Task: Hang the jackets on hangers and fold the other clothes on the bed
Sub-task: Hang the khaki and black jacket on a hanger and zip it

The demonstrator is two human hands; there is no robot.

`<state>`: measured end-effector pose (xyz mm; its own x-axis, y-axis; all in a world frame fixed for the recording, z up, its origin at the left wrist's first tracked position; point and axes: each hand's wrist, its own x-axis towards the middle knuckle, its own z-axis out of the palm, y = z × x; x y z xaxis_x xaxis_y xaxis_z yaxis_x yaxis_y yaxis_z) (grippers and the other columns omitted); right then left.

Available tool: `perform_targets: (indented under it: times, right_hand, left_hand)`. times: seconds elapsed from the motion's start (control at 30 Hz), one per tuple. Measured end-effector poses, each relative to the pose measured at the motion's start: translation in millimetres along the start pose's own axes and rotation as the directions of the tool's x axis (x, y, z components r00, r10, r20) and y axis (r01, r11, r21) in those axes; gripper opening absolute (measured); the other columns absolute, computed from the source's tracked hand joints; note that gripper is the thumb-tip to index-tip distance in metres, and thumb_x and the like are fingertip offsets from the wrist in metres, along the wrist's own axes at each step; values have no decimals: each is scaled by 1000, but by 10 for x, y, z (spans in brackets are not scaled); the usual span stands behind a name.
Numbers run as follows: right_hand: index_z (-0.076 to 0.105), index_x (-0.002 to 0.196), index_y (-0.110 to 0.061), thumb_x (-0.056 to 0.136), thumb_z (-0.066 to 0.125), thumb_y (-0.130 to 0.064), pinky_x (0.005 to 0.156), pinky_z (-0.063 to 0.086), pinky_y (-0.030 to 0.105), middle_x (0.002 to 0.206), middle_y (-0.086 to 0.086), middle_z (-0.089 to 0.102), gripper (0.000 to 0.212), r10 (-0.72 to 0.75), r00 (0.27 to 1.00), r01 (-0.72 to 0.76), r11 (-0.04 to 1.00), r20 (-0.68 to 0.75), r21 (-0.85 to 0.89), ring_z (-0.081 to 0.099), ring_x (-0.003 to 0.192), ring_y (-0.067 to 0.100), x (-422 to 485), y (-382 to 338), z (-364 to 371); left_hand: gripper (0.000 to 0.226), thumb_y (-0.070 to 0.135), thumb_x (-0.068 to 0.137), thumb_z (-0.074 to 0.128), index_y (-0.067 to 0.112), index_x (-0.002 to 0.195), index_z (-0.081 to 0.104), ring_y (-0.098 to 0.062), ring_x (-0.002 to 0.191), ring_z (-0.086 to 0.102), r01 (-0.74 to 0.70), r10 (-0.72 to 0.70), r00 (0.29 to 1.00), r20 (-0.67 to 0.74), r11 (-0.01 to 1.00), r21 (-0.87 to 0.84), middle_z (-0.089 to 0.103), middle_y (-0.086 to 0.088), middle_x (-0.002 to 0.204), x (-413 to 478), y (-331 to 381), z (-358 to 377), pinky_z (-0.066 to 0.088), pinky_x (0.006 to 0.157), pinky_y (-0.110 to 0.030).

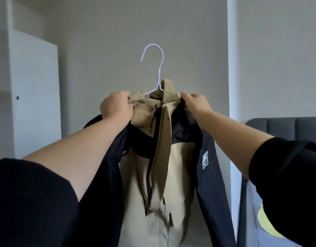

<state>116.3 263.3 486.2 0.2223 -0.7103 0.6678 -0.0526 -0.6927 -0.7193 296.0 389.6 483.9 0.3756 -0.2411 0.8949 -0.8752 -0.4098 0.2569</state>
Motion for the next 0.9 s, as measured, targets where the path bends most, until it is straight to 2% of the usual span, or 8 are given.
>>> perform_targets:
  times: [0.13, 0.27, 0.33, 0.43, 0.53, 0.63, 0.77, 0.9]
  right_hand:
    - [55, 68, -12, 89, 58, -45, 60, 44, 31, 67, 3, 55, 39, 45, 999, -46, 997, 11, 54, 53, 63, 19, -95, 58, 10]
    - [53, 54, -15, 86, 66, -27, 40, 40, 19, 50, 0, 49, 36, 57, 988, -48, 997, 141, -60, 46, 44, 13, -282, 177, 175]
    - [53, 52, -14, 84, 65, -20, 38, 37, 15, 48, -1, 48, 36, 85, 993, -80, 994, 79, -71, 46, 44, 13, -356, 280, 215]
    - [44, 52, -10, 81, 56, -9, 54, 38, 27, 52, 5, 44, 31, 254, 961, -265, 960, -113, -92, 43, 55, 24, -420, 610, 96]
    - [46, 56, -6, 92, 53, -18, 47, 36, 27, 52, 9, 50, 39, 433, 896, -381, 861, 94, -337, 44, 47, 25, -595, 893, 86]
    - [56, 63, -3, 94, 47, -35, 38, 36, 18, 46, 10, 59, 46, 528, 816, -467, 842, 236, -270, 47, 31, 21, -701, 882, 195]
    - [59, 78, -7, 81, 50, -65, 42, 45, 21, 54, 10, 64, 59, 609, 723, -584, 791, 326, -182, 58, 35, 21, -781, 747, 318]
    - [51, 84, -11, 93, 54, -32, 38, 50, 24, 69, 11, 58, 23, 582, 716, -645, 763, 386, 48, 58, 34, 18, -890, 702, 448]
  left_hand:
    - [29, 39, 86, 64, 18, 71, 52, -35, 83, 58, -73, 75, 996, 42, 996, -45, 64, -9, 84, -178, -67, 33, 29, 60, -29]
    - [28, 40, 83, 66, 14, 76, 58, -34, 83, 58, -95, 100, 989, 112, 994, -49, 64, -7, 82, -477, -204, 190, 30, 59, -29]
    - [29, 40, 82, 66, 15, 74, 56, -35, 83, 59, -70, 77, 986, 147, 996, -51, 64, -6, 80, -629, -296, 277, 31, 59, -29]
    - [28, 42, 82, 67, 15, 76, 61, -33, 83, 59, 23, -11, 983, 183, 998, -66, 64, -3, 79, -782, -512, 335, 35, 61, -29]
    - [23, 39, 82, 66, 16, 79, 66, -31, 81, 58, 100, -80, 972, 221, 991, -83, 65, -1, 78, -899, -675, 367, 39, 62, -29]
    - [23, 36, 82, 67, 14, 77, 66, -29, 77, 57, 152, -126, 963, 239, 984, -96, 64, -2, 75, -985, -758, 399, 37, 60, -29]
    - [24, 37, 81, 68, 15, 72, 63, -29, 75, 57, 178, -140, 955, 263, 976, -128, 62, 0, 71, -1000, -716, 432, 34, 56, -28]
    - [27, 40, 79, 70, 17, 69, 61, -28, 77, 56, 231, -178, 925, 336, 965, -124, 59, 1, 72, -999, -643, 465, 33, 58, -27]
